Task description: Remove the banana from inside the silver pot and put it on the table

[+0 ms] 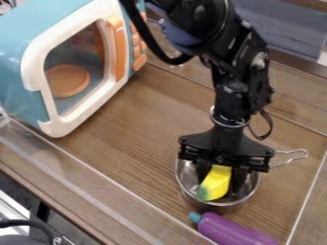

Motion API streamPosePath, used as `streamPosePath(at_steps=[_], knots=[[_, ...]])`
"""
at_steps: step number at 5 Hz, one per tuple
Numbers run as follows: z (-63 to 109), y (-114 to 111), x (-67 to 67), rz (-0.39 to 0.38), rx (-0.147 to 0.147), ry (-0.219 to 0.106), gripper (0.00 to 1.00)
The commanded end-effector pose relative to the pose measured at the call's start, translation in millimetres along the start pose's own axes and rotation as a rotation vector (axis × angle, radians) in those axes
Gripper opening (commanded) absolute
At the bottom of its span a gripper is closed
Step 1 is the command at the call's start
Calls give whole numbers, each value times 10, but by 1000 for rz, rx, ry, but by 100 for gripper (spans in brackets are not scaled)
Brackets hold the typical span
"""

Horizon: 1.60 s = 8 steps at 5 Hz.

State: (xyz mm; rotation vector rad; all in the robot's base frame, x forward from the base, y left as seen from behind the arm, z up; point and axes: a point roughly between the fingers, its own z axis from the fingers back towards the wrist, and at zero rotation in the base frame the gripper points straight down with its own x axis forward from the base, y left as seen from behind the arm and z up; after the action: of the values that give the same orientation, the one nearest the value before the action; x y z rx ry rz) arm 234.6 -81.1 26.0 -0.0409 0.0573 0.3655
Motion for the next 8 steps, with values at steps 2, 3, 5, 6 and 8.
streamPosePath(at_steps=[2, 3, 5, 6, 8], knots=[[819, -13, 123, -43, -83, -35, 0], [1309, 194, 232, -31, -136, -62, 0], [1246, 677, 729, 2, -125, -131, 0], [1028, 725, 899, 50, -108, -168, 0], [550, 312, 1071, 44, -68, -156, 0]])
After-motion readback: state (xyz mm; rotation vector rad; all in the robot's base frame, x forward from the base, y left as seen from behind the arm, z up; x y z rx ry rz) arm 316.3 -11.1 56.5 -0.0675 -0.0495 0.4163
